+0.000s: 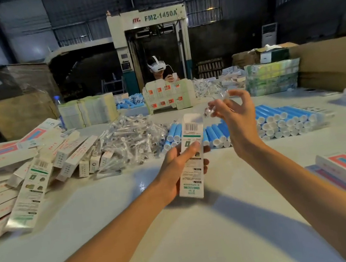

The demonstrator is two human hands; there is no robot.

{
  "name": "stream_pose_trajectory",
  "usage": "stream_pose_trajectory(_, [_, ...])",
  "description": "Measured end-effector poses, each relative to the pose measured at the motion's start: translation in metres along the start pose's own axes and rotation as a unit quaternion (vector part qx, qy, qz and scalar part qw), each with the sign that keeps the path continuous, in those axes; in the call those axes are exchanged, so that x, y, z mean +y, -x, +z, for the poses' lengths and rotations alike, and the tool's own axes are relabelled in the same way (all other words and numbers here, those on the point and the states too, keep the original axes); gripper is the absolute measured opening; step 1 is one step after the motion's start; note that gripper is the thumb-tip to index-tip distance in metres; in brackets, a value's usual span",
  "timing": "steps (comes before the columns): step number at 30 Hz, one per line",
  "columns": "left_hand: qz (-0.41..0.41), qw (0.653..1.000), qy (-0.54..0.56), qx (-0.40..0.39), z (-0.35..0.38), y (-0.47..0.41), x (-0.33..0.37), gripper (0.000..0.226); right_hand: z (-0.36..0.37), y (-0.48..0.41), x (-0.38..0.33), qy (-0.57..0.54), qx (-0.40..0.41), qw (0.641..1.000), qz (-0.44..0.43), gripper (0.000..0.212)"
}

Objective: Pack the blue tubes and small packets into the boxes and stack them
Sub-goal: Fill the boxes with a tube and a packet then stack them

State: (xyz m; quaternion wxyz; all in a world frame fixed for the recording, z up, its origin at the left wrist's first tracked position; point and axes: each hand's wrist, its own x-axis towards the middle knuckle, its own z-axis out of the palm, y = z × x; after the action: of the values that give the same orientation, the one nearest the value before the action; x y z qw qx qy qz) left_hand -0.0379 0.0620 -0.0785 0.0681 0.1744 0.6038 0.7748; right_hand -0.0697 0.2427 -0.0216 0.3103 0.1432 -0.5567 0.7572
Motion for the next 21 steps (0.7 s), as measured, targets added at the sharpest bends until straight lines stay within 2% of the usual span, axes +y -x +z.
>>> stream_pose_trajectory(5, [-0.004,0.999,-0.028,-0.037,0.005,0.005,-0.013,0.048,0.004,-0.003,-0.011,0.043,-0.019,0.998,-0.036,0.036])
stream_pose_trajectory(9, [0.001,0.999,-0.023,-0.036,0.009,0.008,-0.016,0.045,0.005,0.003,-0.010,0.085,-0.097,0.991,-0.016,0.033])
stream_pose_trajectory(12, [0.001,1.000,-0.015,-0.024,0.010,0.009,-0.016,0.047,0.007,0.006,-0.009,0.130,-0.155,0.979,0.006,0.032])
stream_pose_trajectory(14, [0.002,1.000,-0.008,-0.015,0.010,0.008,-0.015,0.048,0.009,0.009,-0.007,0.193,-0.170,0.966,-0.011,0.028])
stream_pose_trajectory(16, [0.007,1.000,-0.004,-0.009,0.010,0.008,-0.014,0.047,0.010,0.011,-0.002,0.272,-0.178,0.945,-0.038,0.021])
stream_pose_trajectory(18, [0.013,1.000,0.008,-0.001,0.009,0.008,-0.014,0.042,0.009,0.014,0.003,0.328,-0.206,0.921,-0.044,0.022])
stream_pose_trajectory(21, [0.016,0.999,0.031,0.022,0.005,0.007,-0.012,0.036,0.008,0.020,0.007,0.316,-0.198,0.927,-0.048,0.027])
